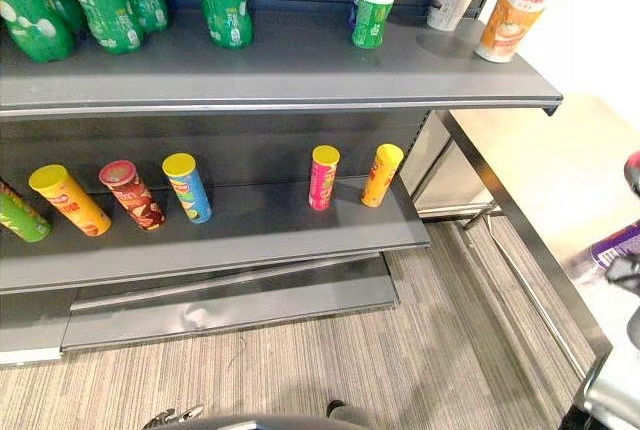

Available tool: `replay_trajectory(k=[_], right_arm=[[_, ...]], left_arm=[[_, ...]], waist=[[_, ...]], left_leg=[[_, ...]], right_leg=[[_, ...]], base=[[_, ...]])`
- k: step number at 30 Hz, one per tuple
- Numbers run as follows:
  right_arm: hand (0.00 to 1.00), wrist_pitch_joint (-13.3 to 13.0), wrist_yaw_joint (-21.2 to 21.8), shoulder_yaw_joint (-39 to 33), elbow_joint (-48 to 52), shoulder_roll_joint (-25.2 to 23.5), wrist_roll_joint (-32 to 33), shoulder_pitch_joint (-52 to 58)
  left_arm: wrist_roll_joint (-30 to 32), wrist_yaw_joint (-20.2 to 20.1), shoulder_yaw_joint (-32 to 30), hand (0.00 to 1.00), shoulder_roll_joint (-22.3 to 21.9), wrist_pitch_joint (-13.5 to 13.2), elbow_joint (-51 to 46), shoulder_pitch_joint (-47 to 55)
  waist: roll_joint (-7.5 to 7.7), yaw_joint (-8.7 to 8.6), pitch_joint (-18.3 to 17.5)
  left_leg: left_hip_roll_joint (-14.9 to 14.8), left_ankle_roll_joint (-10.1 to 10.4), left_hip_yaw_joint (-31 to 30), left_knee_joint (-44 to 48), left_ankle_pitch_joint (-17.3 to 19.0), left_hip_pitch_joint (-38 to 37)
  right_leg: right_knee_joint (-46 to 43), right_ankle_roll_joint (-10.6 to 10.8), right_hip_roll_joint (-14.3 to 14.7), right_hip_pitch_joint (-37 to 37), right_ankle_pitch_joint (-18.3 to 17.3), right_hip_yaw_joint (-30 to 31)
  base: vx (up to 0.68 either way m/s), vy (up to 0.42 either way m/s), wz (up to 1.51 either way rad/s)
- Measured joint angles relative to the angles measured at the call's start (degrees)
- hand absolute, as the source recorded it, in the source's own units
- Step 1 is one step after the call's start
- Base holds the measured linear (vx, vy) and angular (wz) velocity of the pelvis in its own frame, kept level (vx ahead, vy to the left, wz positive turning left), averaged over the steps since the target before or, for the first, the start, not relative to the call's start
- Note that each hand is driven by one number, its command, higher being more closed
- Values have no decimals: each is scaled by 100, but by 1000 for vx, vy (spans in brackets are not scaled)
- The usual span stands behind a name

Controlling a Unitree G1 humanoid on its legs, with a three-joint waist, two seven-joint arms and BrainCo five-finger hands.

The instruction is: Put the gum and the chips on the shelf.

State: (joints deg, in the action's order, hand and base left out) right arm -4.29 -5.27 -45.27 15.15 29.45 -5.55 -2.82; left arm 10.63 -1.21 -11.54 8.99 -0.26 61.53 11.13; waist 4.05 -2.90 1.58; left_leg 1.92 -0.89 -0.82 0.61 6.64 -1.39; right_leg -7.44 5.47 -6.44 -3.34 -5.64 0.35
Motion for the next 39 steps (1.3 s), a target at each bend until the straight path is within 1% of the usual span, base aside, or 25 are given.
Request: replay_trajectory(k=[1, 2, 4, 5, 6, 7, 8, 9, 11, 13, 15, 16, 17, 19, 20, 22, 23, 24, 28, 32, 34, 39], right_arm=[[100, 0, 45, 121, -168, 179, 110, -134], [100, 1, 93, 343, -434, 470, 221, -348], [100, 2, 305, 1121, -1180, 1262, 566, -956], [100, 5, 400, 1469, -1416, 1549, 670, -1176], [100, 6, 483, 1670, -1539, 1714, 737, -1297], [100, 6, 641, 2070, -1738, 1960, 854, -1556], [100, 5, 784, 2432, -1887, 2120, 975, -1797], [100, 4, 862, 2601, -1958, 2183, 1078, -1897], [100, 6, 1147, 3275, -2205, 2422, 1321, -2341], [100, 8, 1311, 3749, -2373, 2485, 1518, -2707], [100, 19, 1459, 4262, -2569, 2584, 1875, -3083], [100, 25, 1557, 4621, -2672, 2715, 2159, -3299], [100, 29, 1643, 4875, -2710, 2835, 2275, -3448], [100, 56, 1744, 5233, -2737, 2987, 2491, -3664], [100, 122, 1853, 5497, -2741, 3045, 2692, -3830], [100, 168, 1984, 5852, -2732, 3108, 2912, -4007], [100, 196, 2028, 5943, -2734, 3129, 2993, -4026], [100, 279, 2103, 6129, -2737, 3160, 3093, -4055], [100, 468, 2300, 6846, -2780, 3265, 3318, -4259], [100, 518, 2326, 7138, -2993, 3268, 3319, -4677], [100, 532, 2336, 7428, -3119, 3269, 3316, -4904], [100, 551, 2337, 7734, -3345, 3266, 3308, -5150]], left_arm=[[43, -19, 1, 0, 0, 1, 2, 27], [102, -37, 4, 0, 0, 2, 4, 58], [141, -103, 43, 0, -2, -1, 4, 129], [141, -136, 66, 0, -2, -2, 7, 156], [141, -145, 89, 0, -2, -2, 8, 163], [142, -150, 118, 0, -1, -2, 9, 180], [142, -153, 157, 0, 0, -3, 10, 192], [142, -157, 187, 0, 0, -6, 10, 196], [142, -177, 240, 0, -2, -31, 11, 196], [143, -181, 242, 0, -1, -37, 15, 201], [143, -181, 275, 0, 1, -39, 14, 197], [143, -181, 281, 0, 0, -44, 14, 194], [143, -181, 284, 0, 0, -45, 14, 178], [143, -181, 298, 0, 0, -44, 21, 140], [143, -184, 337, 0, 1, -44, 20, 136], [142, -190, 338, 0, 5, -43, 122, 79], [142, -193, 338, 0, 6, -41, 169, 46], [142, -203, 338, 0, 6, -39, 227, -1], [143, -249, 349, 0, 6, -37, 243, -79], [144, -249, 459, 0, 19, -38, 246, -103], [141, -247, 465, 0, 25, -38, 331, -159], [134, -240, 505, 0, 25, -35, 398, -207]], waist=[[-1, 0, -24], [-2, 2, -44], [-22, 12, -65], [-37, 11, -83], [-41, 14, -84], [-44, 54, -86], [-46, 90, -89], [-54, 127, -92], [-56, 160, -99], [-62, 182, -102], [-62, 194, -102], [-64, 209, -103], [-72, 264, -108], [-74, 316, -107], [-90, 326, -118], [-105, 335, -126], [-108, 341, -128], [-110, 360, -130], [-122, 462, -136], [-142, 481, -150], [-141, 520, -150], [-154, 550, -158]], left_leg=[[5, -7, -2, -43, -16, -2], [11, -12, -3, -70, -38, -6], [-1, -11, 1, -250, -133, -91], [-11, -10, 1, -315, -162, -112], [-19, 3, 2, -363, -185, -131], [-41, 14, 4, -454, -230, -181], [-76, 6, 4, -488, -273, -192], [-97, 15, 6, -499, -294, -192], [-130, 32, -16, -564, -377, -191], [-132, 39, -18, -562, -395, -190], [-131, 46, -19, -563, -411, -188], [-135, 52, -22, -564, -422, -184], [-152, 51, -21, -568, -436, -171], [-152, 50, -33, -579, -454, -173], [-154, 50, -48, -579, -461, -176], [-155, 50, -74, -586, -482, -170], [-155, 49, -88, -590, -489, -168], [-158, 50, -104, -609, -500, -162], [-176, 59, -105, -630, -521, -147], [-206, 93, -109, -631, -558, -128], [-239, 121, -112, -631, -582, -86], [-292, 158, -160, -633, -607, -92]], right_leg=[[19, 2, -4, 0, 1, 8], [40, 4, -9, 0, 2, 18], [48, 14, -2, 0, 9, 28], [52, 14, 5, -1, 10, 27], [53, 14, 10, -1, 11, 26], [53, 13, 29, -1, 11, 28], [61, -33, 60, -1, 45, 25], [76, -44, 81, -2, 84, 24], [146, -55, 118, -2, 138, 21], [148, -58, 119, -3, 142, 21], [153, -57, 118, -3, 144, 21], [168, -67, 124, -2, 168, 21], [228, -79, 144, 3, 223, 24], [310, -77, 146, 41, 251, 27], [344, -80, 148, 66, 269, 22], [346, -80, 148, 66, 269, 17], [346, -80, 149, 67, 269, 14], [347, -80, 151, 66, 269, 11], [380, -80, 168, 66, 269, 16], [428, -112, 196, 72, 306, 11], [543, -131, 231, 83, 387, 5], [620, -161, 276, 166, 413, -76]], base=[[0, 0, 0], [-33, -2, 1], [-44, -20, 0], [-39, -30, 1], [-35, -38, 2], [-28, -44, 0], [-26, -48, -1], [-23, -44, 0], [-13, -35, 5], [-4, -13, 2], [0, 0, 0], [0, 0, 0], [-20, -10, -4], [0, 0, 0], [-22, -11, 3], [-18, -13, 5], [-22, -17, 7], [-31, -19, 4], [-17, -10, 1], [0, 0, 0], [0, 0, 0], [-16, -26, 7]])
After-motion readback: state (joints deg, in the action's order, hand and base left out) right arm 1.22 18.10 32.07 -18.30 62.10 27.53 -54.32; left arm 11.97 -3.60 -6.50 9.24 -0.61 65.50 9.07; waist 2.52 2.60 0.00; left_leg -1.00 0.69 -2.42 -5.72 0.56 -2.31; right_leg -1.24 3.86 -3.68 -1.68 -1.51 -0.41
